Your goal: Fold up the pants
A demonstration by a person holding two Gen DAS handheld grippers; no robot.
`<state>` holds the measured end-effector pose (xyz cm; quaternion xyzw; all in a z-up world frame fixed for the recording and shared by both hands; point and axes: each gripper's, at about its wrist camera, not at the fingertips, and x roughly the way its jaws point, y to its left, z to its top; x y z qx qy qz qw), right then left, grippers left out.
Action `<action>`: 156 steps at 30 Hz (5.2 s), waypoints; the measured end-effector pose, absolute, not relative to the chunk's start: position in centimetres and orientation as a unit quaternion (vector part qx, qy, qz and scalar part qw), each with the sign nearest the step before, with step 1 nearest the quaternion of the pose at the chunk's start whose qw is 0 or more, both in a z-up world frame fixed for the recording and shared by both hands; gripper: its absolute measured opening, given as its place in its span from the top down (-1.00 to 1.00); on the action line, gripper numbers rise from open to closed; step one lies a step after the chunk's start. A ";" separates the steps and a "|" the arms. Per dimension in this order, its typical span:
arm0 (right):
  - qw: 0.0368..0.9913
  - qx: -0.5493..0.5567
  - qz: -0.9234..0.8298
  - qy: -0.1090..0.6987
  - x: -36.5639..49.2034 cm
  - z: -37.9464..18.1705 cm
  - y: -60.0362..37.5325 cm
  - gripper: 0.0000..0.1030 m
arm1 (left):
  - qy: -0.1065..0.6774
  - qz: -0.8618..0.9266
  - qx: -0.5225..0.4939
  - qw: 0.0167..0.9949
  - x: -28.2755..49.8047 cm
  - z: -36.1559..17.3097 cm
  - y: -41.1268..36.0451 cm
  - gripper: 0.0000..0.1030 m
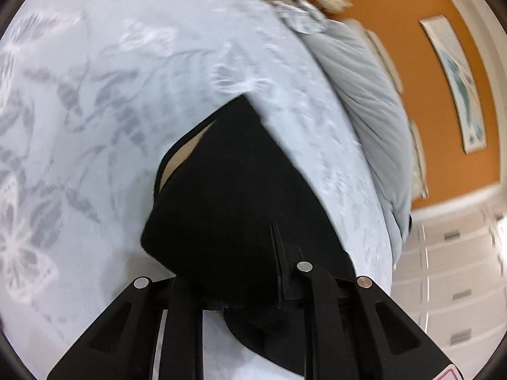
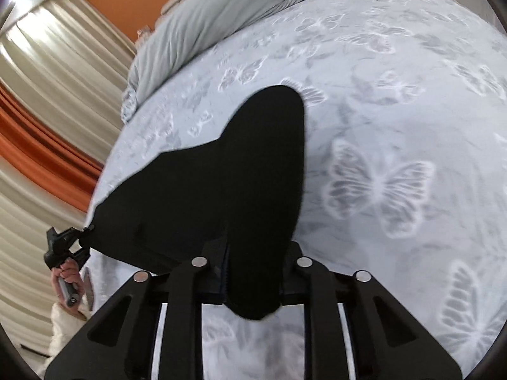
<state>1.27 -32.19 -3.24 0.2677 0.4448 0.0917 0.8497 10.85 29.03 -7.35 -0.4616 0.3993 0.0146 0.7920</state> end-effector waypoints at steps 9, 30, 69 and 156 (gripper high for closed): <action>0.810 0.252 -0.025 0.528 -2.3 -7.9 -38.8 0.13 | 0.515 0.006 -0.427 0.743 7.7 -10.7 22.9 0.50; 0.878 -0.016 0.211 0.428 1.7 -4.2 -12.3 0.84 | 0.514 -0.005 -0.432 0.741 9.0 -10.9 23.5 0.27; 0.918 0.024 0.127 0.374 2.1 0.3 -17.3 -0.59 | 0.471 -0.011 -0.393 0.790 8.6 -7.9 22.1 0.59; 0.794 0.286 0.219 0.490 4.0 -4.7 -25.8 0.31 | 0.337 -0.310 0.169 0.873 3.0 -8.1 -16.6 -0.33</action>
